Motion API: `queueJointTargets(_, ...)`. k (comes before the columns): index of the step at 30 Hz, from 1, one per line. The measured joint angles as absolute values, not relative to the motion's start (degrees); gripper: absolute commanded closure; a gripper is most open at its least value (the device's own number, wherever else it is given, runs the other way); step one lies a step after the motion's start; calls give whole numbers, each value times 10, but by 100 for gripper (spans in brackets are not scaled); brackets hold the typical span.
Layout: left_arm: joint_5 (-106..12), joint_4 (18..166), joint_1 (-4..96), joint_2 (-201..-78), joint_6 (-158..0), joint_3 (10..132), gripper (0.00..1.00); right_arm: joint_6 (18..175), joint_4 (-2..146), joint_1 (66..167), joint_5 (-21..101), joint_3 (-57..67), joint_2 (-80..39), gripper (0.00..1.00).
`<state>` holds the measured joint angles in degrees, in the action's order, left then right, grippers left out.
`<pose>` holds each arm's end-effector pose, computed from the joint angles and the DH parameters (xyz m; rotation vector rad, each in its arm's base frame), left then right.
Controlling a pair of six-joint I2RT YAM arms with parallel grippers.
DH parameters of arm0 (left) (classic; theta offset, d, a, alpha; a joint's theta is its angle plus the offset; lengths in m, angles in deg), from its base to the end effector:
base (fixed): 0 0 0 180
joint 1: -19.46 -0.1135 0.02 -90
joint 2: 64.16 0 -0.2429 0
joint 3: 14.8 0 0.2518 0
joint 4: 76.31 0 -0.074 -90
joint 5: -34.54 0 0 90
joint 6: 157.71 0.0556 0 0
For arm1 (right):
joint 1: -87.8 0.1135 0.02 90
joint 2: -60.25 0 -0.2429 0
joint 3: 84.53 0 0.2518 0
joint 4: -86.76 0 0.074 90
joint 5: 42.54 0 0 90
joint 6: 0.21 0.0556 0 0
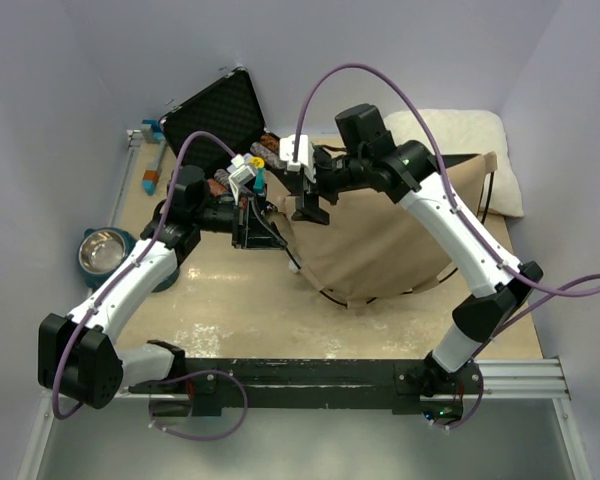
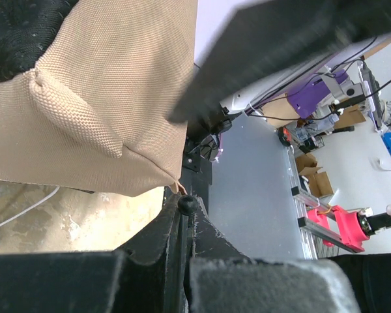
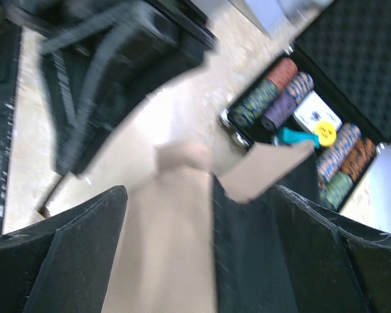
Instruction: Set up the pet tent
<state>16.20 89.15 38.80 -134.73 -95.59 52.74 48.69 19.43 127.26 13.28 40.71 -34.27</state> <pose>0.2447 -0.1418 0.3016 0.8065 1.8464 -1.7008 0.2519 0.2478 0.4127 -1.6265 1.4105 0.6388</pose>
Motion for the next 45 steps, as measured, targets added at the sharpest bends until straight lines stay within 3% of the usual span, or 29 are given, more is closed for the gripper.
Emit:
queueJointTargets(7,162,892,388,-1347,-956,527,100,472,164,1246,133,418,-365,8)
queueJointTargets(10,162,892,389,-1347,-956,527,100,471,163,1248,129,418,-375,18)
queueJointTargets(12,161,892,391,-1347,-956,527,100,472,162,1249,121,418,-387,32)
queueJointTargets(16,160,892,391,-1347,-956,527,100,477,155,1249,106,418,-407,72)
queueJointTargets(20,160,891,392,-1348,-956,527,100,483,150,1247,91,419,-412,100)
queueJointTargets(45,154,894,418,-1386,-949,548,100,542,135,1248,28,472,-411,100)
